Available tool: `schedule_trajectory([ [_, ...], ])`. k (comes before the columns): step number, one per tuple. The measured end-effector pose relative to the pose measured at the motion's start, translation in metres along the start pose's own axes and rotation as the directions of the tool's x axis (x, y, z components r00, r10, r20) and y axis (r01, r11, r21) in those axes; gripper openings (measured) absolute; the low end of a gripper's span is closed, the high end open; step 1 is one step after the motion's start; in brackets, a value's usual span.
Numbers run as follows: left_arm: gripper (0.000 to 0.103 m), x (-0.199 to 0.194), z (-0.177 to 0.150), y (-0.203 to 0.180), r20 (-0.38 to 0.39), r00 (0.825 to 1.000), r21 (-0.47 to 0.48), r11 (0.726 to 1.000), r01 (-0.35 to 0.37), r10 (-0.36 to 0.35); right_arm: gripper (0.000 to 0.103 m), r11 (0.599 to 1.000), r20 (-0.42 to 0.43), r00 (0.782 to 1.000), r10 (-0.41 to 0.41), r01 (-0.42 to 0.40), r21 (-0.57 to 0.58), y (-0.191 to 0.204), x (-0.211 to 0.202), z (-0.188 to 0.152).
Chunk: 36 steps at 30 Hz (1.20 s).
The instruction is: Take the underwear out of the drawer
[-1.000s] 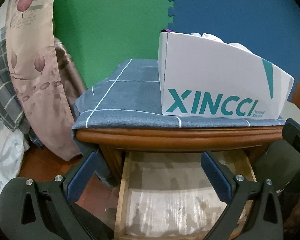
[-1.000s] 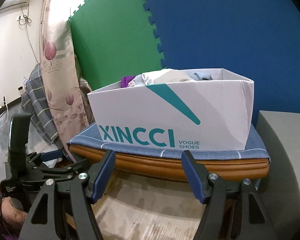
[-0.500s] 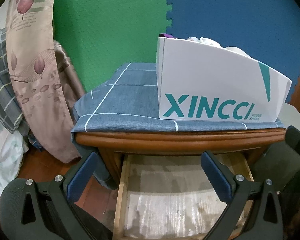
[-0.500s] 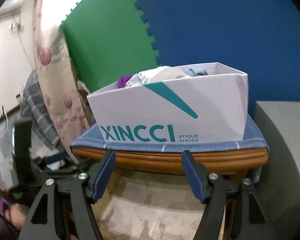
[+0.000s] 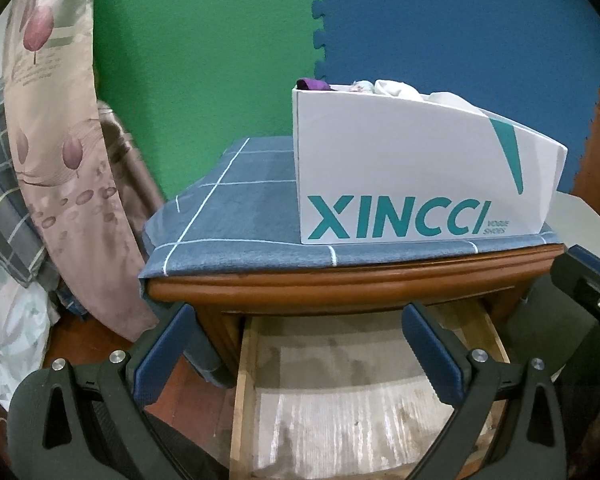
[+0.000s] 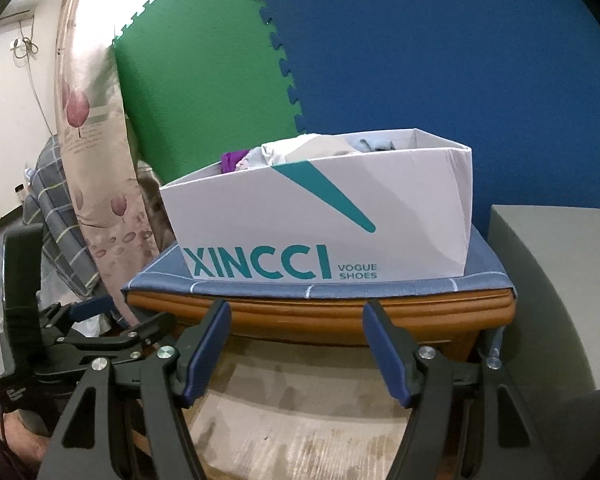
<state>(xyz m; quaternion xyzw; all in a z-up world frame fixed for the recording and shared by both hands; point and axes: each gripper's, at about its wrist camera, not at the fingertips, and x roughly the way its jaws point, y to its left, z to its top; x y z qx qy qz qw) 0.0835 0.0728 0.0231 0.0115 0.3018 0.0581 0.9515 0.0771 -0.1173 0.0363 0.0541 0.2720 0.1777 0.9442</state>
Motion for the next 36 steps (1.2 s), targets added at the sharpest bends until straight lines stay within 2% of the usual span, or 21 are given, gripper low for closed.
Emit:
schedule_trajectory([
  [5,0.103,0.001,-0.001,-0.007,-0.012,1.000,0.036,0.999,-0.017,0.018,0.070,1.000,-0.006,1.000,0.010,-0.010,-0.008,0.001,0.002,0.000],
  [9,0.103,-0.002,-0.001,-0.009,0.007,1.000,0.051,0.998,-0.023,0.022,0.070,1.000,-0.008,1.000,0.009,-0.009,-0.006,0.000,0.002,0.000],
  [19,0.103,-0.011,0.003,-0.009,0.036,0.999,0.052,0.998,-0.025,0.024,0.070,1.000,-0.016,1.000,0.016,-0.016,-0.004,0.000,0.004,0.000],
  [23,0.103,-0.032,0.012,-0.004,0.100,0.995,0.024,1.000,-0.010,0.008,0.070,1.000,-0.005,1.000,0.018,-0.018,-0.005,0.000,0.002,0.000],
  [27,0.103,-0.054,0.024,-0.005,0.177,0.984,0.046,0.999,0.009,-0.017,0.070,1.000,-0.010,1.000,0.015,-0.015,0.005,-0.002,0.004,0.001],
  [33,0.103,-0.058,0.034,-0.011,0.160,0.985,0.079,0.995,0.053,-0.065,0.070,1.000,-0.004,1.000,0.014,-0.014,0.007,-0.002,0.002,0.002],
  [36,0.103,-0.046,0.031,-0.011,0.081,0.997,0.069,0.998,0.010,-0.016,0.070,1.000,-0.010,1.000,0.013,-0.013,0.007,-0.002,0.004,0.001],
])
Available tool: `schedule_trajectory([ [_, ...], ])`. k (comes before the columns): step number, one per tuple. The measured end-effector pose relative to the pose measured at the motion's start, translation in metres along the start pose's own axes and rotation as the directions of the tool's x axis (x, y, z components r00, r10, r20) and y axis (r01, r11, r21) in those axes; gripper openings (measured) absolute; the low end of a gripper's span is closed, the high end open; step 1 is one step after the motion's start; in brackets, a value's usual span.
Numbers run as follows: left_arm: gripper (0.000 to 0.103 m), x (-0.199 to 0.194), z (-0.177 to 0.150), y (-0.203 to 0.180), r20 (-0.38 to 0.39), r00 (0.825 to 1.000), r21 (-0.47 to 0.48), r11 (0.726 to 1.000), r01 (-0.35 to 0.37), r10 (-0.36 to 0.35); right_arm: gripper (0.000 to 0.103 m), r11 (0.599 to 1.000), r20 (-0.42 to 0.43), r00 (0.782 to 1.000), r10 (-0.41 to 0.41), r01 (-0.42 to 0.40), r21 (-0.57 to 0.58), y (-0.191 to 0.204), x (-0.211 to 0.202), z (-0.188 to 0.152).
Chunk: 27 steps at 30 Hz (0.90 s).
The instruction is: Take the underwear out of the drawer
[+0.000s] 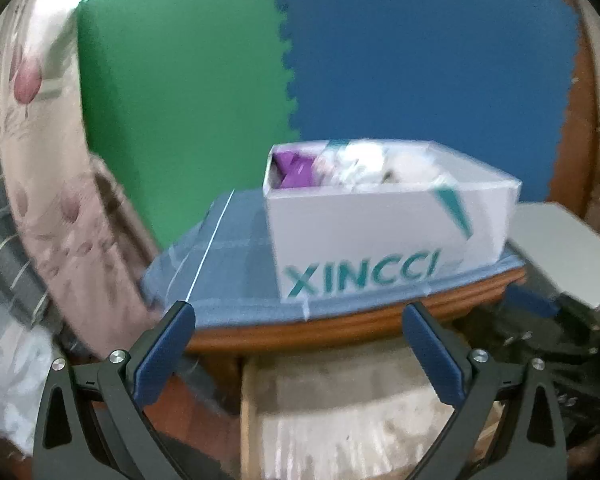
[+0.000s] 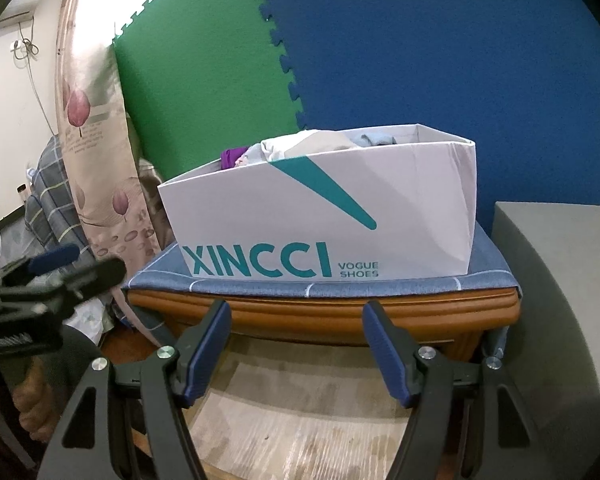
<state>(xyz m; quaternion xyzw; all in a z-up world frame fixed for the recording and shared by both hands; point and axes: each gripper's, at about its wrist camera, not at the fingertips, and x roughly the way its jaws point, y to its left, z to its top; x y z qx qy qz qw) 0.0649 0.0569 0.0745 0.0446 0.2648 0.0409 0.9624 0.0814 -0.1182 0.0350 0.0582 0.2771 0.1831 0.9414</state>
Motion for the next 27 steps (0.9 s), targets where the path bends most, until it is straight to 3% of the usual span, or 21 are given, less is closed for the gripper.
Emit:
schedule_trajectory([
  [3,0.103,0.007,-0.006,-0.001,-0.031,0.998,0.014,0.999,-0.051,0.051,0.070,1.000,-0.003,1.000,0.001,-0.001,0.004,-0.001,0.001,0.000],
  [11,0.103,0.014,-0.018,-0.004,-0.042,0.997,0.008,0.998,-0.064,0.064,0.070,1.000,-0.016,1.000,0.008,-0.008,0.001,-0.001,0.003,0.000],
  [18,0.103,0.028,-0.026,-0.003,-0.115,0.993,-0.023,1.000,0.007,-0.010,0.070,1.000,-0.031,0.999,0.009,-0.009,0.011,-0.003,0.006,0.000],
  [27,0.103,0.033,-0.030,-0.003,-0.127,0.992,-0.031,1.000,-0.006,0.002,0.070,1.000,-0.033,0.999,0.008,-0.008,0.001,0.000,0.007,-0.002],
])
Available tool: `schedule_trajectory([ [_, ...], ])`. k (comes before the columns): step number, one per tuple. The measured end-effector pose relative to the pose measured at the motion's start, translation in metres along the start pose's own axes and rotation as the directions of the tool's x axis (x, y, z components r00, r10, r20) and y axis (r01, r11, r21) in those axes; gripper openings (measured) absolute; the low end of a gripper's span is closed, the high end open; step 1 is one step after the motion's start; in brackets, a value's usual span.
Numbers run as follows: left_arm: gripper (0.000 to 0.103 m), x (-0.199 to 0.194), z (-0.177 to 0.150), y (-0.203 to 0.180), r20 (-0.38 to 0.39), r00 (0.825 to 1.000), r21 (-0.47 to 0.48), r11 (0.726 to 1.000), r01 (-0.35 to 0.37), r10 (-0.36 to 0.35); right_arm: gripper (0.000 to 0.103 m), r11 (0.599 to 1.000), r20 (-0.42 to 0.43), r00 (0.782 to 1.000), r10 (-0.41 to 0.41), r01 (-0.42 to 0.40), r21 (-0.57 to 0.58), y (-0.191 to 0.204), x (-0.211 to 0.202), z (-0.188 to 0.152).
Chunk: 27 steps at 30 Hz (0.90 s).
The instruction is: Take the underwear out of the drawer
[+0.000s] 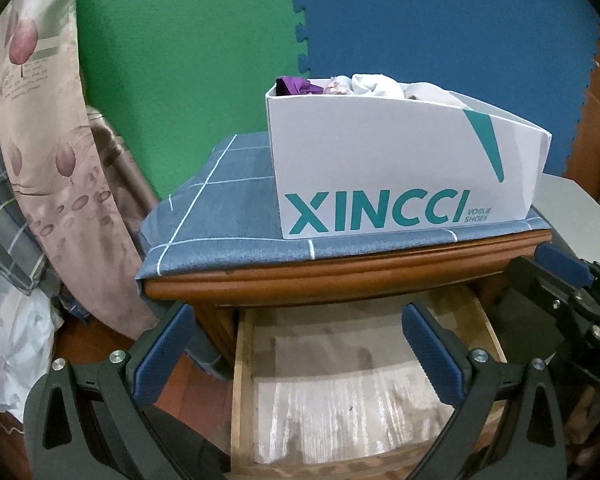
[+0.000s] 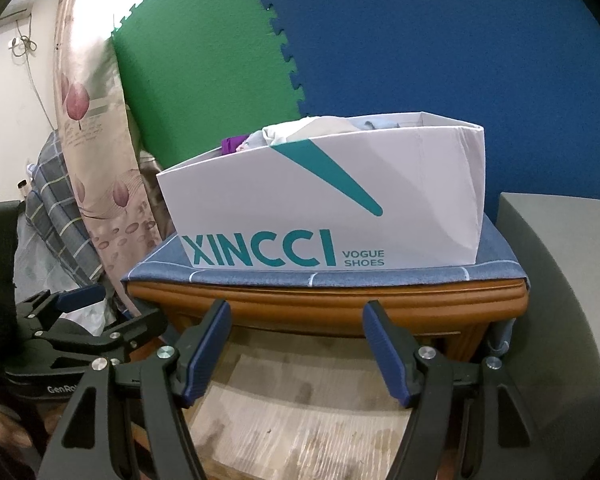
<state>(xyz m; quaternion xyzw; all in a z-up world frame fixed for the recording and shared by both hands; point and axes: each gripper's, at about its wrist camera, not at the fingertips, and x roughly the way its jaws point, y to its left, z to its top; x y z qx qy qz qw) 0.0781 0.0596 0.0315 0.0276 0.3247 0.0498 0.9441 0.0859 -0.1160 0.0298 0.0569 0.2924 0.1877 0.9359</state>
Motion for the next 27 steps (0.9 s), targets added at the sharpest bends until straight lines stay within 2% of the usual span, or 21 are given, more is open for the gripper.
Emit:
schedule_trajectory([
  [27,0.103,0.0075,-0.0030,-0.0025,-0.033,0.999,0.001,1.000,0.006,-0.006,0.070,1.000,-0.009,1.000,0.002,-0.002,0.010,-0.0013,0.0026,-0.0005],
])
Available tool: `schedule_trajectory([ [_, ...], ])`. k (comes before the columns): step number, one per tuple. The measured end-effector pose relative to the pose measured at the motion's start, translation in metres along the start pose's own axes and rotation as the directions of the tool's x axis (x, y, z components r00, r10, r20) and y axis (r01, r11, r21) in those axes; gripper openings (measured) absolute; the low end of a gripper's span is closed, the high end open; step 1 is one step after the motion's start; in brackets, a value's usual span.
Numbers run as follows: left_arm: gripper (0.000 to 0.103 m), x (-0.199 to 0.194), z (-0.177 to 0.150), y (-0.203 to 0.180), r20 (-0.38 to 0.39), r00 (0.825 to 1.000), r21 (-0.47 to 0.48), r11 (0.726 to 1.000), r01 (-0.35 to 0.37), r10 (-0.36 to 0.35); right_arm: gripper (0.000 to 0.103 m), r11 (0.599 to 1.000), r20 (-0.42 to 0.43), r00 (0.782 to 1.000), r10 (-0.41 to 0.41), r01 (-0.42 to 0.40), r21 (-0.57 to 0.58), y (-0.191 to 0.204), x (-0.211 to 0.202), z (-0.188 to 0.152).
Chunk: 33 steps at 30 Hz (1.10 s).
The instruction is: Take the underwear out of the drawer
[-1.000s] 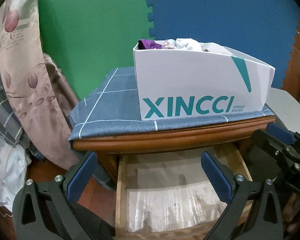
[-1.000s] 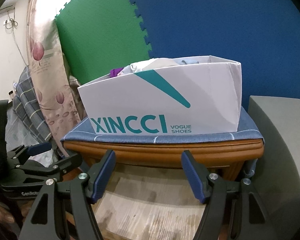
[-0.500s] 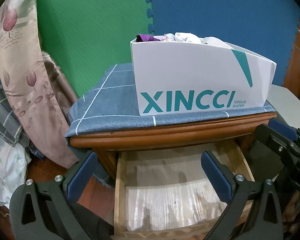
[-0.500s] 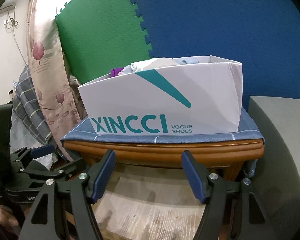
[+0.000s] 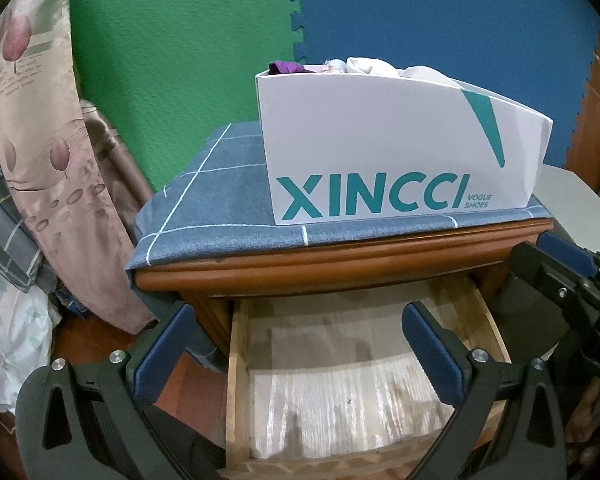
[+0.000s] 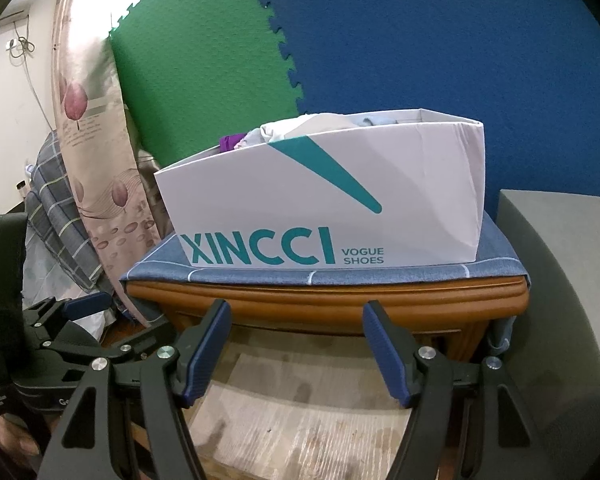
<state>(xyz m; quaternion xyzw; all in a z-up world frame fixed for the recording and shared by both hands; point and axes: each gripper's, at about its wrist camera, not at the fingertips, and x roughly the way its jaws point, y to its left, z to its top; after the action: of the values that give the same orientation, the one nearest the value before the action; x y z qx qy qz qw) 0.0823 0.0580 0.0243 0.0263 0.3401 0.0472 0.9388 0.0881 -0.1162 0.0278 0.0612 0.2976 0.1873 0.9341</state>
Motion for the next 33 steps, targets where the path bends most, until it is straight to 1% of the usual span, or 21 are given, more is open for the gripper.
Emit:
schedule_trajectory([
  [33,0.103,0.0000,-0.0033,0.0007,-0.010,1.000,-0.005,1.000,0.002,-0.002,0.070,1.000,-0.008,1.000,0.000,0.000,-0.002,0.0001,0.0004,-0.0010],
])
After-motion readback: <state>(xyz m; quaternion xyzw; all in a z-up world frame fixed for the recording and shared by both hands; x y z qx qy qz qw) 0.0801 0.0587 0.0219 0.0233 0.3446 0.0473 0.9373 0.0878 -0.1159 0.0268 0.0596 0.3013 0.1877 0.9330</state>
